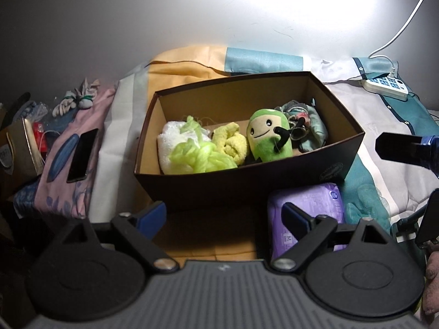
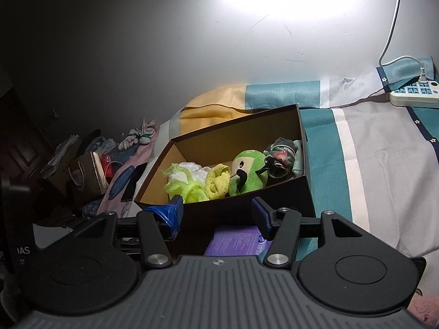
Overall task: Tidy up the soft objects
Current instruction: 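Withdraw both grippers from the box toward the green towel and pink teddy bear, then grasp the green knit towel with the left gripper while the right grasps the pink teddy bear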
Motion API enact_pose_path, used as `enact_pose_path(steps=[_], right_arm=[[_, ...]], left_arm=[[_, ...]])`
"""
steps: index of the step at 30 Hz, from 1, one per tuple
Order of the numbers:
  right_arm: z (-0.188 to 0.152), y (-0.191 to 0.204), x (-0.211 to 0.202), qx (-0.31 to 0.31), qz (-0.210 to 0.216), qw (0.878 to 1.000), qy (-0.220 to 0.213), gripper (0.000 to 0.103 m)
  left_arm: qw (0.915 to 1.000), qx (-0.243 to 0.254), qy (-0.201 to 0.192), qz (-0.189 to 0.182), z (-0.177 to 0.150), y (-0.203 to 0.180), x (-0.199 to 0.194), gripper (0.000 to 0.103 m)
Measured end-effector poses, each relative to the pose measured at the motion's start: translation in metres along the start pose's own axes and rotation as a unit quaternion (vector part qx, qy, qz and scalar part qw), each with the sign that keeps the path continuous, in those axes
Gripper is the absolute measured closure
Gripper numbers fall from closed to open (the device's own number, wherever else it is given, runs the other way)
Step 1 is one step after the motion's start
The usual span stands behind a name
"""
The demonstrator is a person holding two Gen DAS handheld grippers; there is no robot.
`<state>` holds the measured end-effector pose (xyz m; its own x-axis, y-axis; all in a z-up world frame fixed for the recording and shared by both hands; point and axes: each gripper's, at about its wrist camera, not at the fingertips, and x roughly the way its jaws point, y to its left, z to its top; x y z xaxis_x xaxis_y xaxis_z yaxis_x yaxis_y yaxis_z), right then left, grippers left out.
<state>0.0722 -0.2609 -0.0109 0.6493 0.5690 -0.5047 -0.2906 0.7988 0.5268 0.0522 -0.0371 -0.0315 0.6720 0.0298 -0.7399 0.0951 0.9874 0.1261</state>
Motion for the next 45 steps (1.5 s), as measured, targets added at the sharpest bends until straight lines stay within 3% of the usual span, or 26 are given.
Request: enact_pose_path(steps=[17, 25, 33, 39, 41, 45], right_arm=[[-0.052, -0.049, -0.048, 0.028, 0.002, 0.999, 0.044, 0.063], [-0.076, -0.072, -0.072, 0.017, -0.031, 0.998, 0.058, 0.063], [-0.097, -0.115, -0.106, 0.042, -0.110, 0.991, 0.066, 0.063], [-0.114, -0.143, -0.124, 0.077, -0.163, 0.981, 0.067, 0.063], [-0.118, -0.150, -0.126, 0.089, -0.174, 0.978, 0.068, 0.063], [-0.125, -0.161, -0.122, 0.116, -0.162, 0.977, 0.072, 0.063]], left_arm=[[0.9968, 0.060, 0.014, -0.051, -0.028, -0.065, -0.003, 0.011], [0.9899, 0.099, 0.019, -0.100, -0.045, -0.090, -0.009, 0.011], [0.9713, 0.144, 0.028, -0.187, -0.076, -0.121, -0.019, 0.011], [0.9475, 0.179, 0.014, -0.265, -0.085, -0.147, -0.033, 0.011], [0.9374, 0.193, 0.016, -0.289, -0.087, -0.157, -0.032, 0.011], [0.9252, 0.217, 0.030, -0.310, -0.090, -0.174, -0.022, 0.011]])
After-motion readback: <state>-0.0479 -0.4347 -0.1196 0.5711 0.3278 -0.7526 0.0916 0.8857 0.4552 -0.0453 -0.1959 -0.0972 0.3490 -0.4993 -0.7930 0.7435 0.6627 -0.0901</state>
